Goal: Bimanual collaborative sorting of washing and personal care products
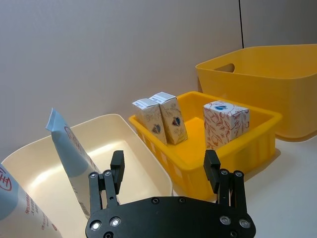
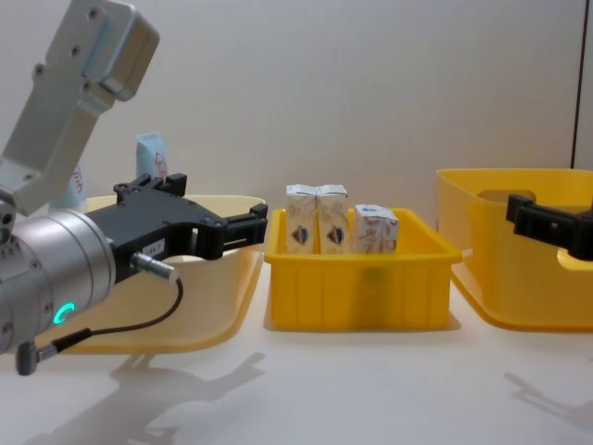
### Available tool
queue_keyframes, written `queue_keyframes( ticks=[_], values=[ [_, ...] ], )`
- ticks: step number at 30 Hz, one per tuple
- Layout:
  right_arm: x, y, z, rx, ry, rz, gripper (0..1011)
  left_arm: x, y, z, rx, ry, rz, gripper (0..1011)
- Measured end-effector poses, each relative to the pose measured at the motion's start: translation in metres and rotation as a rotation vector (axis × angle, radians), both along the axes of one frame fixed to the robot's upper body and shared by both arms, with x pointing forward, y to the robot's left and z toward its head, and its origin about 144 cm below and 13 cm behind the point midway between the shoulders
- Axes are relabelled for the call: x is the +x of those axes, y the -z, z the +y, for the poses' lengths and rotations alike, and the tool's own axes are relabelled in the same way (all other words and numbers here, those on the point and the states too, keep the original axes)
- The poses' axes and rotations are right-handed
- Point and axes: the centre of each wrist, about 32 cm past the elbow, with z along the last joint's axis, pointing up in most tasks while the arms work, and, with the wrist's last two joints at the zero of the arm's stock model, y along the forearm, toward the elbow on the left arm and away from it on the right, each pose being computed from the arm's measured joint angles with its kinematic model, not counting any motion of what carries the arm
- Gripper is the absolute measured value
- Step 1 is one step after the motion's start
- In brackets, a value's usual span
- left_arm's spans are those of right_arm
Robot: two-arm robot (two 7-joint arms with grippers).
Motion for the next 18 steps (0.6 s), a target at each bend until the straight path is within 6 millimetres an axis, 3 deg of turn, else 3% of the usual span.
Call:
queue_keyframes(
  ticks=[18],
  values=[
    [0.0000, 0.0000, 0.0000, 0.000, 0.000, 0.000, 1001, 0.0000, 0.0000, 0.0000, 0.000, 0.000, 0.000, 1000]
  ],
)
